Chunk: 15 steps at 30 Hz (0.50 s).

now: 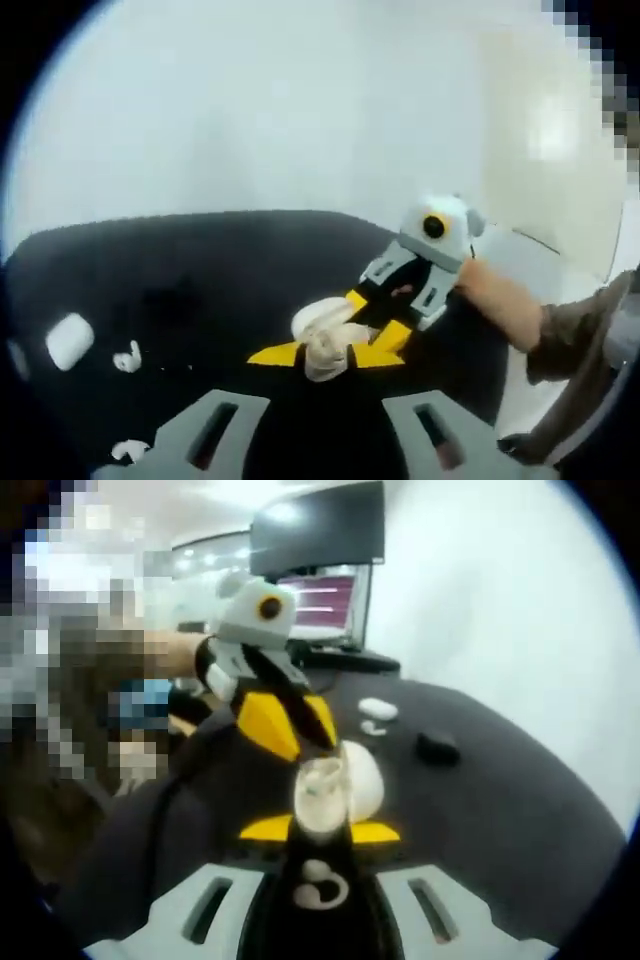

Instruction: Pick up three earphones and place each one into its charging case using tactile feedback, ensure that each earphone is properly inserted and securely positioned inside the case.

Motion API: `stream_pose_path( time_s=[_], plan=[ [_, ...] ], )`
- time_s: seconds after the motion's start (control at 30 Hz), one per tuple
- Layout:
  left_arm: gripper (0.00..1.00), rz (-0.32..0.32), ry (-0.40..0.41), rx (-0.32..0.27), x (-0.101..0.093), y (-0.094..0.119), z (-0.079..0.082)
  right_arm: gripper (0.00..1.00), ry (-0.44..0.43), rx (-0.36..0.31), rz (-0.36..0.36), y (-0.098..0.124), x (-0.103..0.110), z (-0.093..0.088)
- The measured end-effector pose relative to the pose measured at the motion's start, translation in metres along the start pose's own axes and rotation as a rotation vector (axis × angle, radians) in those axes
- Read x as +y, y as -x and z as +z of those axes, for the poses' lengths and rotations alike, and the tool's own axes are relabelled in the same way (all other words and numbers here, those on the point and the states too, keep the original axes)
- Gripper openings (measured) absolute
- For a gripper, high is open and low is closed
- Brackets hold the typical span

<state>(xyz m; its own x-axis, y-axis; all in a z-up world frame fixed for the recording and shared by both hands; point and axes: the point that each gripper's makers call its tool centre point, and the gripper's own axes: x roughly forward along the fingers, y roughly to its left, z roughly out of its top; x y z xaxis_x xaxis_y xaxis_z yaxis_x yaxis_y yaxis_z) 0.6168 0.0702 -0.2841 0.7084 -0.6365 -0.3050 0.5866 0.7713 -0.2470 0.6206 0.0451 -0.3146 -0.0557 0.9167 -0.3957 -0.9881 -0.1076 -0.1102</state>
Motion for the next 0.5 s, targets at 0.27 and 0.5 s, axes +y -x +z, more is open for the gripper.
stream_pose_path(
  time_s=[0.27, 0.5],
  plan=[
    [0.07, 0.047, 0.026, -0.009, 0.0056, -0.0075, -0.0005, 0.2, 0.036, 0.015, -0.009, 0.001, 0.0011, -0.0001],
    [0.06, 0.044, 0.069, -0.021, 0.0073, -0.0085, 0.0007, 0.2, 0.05, 0.024, -0.014, 0.0018, 0.0008, -0.0004]
  ],
)
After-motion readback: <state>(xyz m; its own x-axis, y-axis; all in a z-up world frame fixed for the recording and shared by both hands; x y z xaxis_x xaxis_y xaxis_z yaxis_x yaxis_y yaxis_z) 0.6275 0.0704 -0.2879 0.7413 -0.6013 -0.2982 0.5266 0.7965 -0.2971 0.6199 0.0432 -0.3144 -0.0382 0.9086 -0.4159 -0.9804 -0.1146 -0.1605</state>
